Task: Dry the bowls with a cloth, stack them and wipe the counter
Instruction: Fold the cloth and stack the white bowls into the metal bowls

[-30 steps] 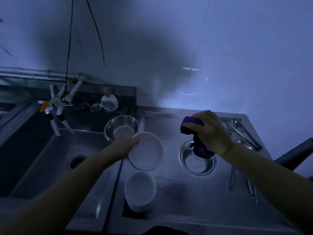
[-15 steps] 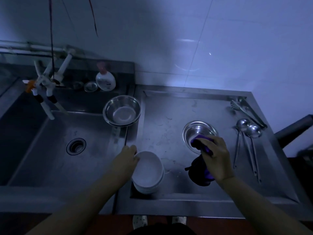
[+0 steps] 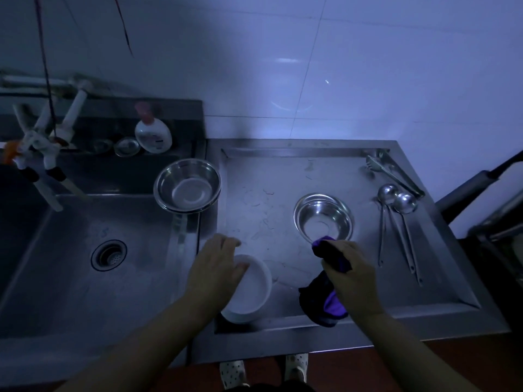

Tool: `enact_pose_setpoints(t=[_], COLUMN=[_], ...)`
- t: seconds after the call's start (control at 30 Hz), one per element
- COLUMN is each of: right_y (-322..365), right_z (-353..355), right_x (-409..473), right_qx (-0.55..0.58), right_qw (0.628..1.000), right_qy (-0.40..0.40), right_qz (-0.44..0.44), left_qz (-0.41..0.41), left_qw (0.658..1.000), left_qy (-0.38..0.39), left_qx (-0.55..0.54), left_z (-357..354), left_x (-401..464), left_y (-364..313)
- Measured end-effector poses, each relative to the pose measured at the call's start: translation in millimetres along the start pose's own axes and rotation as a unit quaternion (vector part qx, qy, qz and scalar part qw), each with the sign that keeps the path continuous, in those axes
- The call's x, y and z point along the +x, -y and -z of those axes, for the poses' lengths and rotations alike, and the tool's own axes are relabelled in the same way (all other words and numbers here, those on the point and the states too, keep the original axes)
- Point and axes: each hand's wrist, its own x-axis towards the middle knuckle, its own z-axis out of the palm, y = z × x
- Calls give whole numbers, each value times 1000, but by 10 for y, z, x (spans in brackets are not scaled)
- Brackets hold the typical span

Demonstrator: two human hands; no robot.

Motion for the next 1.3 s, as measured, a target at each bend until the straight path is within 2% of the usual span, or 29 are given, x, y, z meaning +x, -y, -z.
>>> enact_pose_setpoints(t=[0.03,0.1,0.2,0.27,0.37,0.47,0.53,0.7,0.77,0.87,0.93,1.03,1.13,1.23,1.3], right_y=[57,190,383,436,394,252,147,-154,-294,-482,-612,-779,-946,-1137,-1244], right_z=[-3,-7,-9,0,85,209,277,405,479,629,730,816,697,389,166], right_x=[-7,-20,-50,-56,-64,-72,-38,230,346,490,567,645,699,716,697], right_qx=[-10,-26,-21,-35,-28,-7,11,33,54,154,158,154,82,-5,-24], right_qw=[1000,998,995,993,994,992,994,986,982,954,945,933,924,911,911], right_qy=[0,-1,-1,-6,10,45,55,160,180,233,251,295,356,405,406], right_qz=[12,50,97,114,109,114,92,24,-7,-113,-136,-136,-113,-83,-73], left_qz=[-23,-17,32,49,63,41,19,4,17,3,-22,23,83,141,147], left_qw=[999,983,923,898,881,863,864,878,900,959,984,983,986,982,973], left_qy=[8,83,187,189,151,148,148,134,122,97,103,129,115,124,131], left_qx=[-47,-164,-336,-394,-444,-482,-482,-459,-418,-265,-146,-126,-86,22,119], left_z=[49,117,131,132,153,151,150,76,11,-116,-224,-455,-783,-1113,-1269], left_x=[22,80,178,234,301,331,350,465,484,461,393,232,147,144,149], left_y=[-143,-476,-895,-1051,-1106,-1088,-1095,-1172,-1197,-1226,-1272,-1367,-1409,-1383,-1378])
